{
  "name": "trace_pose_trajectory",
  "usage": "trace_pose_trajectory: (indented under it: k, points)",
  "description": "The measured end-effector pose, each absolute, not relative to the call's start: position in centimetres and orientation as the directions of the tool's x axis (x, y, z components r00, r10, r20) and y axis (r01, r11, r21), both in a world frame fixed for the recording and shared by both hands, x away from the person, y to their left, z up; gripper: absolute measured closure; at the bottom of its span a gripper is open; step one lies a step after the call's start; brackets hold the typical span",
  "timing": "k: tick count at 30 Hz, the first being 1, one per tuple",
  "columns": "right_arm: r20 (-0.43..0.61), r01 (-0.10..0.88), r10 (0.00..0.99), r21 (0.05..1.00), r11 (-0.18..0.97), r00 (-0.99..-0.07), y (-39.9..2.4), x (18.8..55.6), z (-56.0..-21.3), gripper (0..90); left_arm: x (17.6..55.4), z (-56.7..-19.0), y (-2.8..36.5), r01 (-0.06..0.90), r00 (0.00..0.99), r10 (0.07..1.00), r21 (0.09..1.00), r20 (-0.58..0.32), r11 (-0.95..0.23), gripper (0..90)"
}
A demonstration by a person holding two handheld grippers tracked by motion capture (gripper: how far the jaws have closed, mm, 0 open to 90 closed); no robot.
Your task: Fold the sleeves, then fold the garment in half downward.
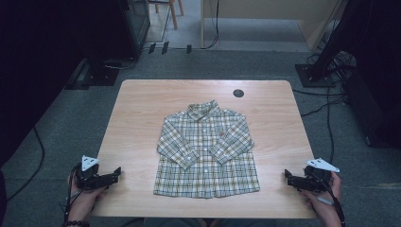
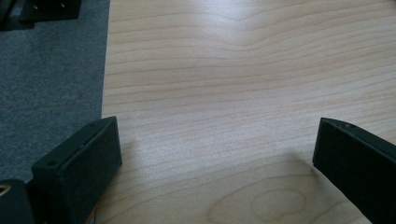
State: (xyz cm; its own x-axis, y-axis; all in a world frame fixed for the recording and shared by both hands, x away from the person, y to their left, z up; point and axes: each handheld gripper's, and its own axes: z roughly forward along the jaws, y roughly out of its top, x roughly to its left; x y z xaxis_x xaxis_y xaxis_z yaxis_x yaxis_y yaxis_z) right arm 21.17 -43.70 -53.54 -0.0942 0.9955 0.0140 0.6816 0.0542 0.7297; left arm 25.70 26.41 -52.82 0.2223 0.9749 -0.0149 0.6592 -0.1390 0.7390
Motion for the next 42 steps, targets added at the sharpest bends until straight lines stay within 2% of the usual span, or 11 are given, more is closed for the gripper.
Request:
trace_pose_trajectory:
  k: [13, 42]
  points:
    - [0.023, 0.682, 0.998, 0.731, 0.023, -0.059, -44.7, 19.9, -53.6, 0.0, 25.6, -52.8, 26.4, 0.66, 0.223, 0.975, 0.738, -0.012, -0.142, 1.5]
    - [0.018, 0.683, 0.997, 0.73, 0.037, -0.073, -44.8, 19.5, -53.6, 0.0, 25.6, -52.8, 26.4, 0.661, 0.215, 0.976, 0.739, -0.021, -0.13, 1.5]
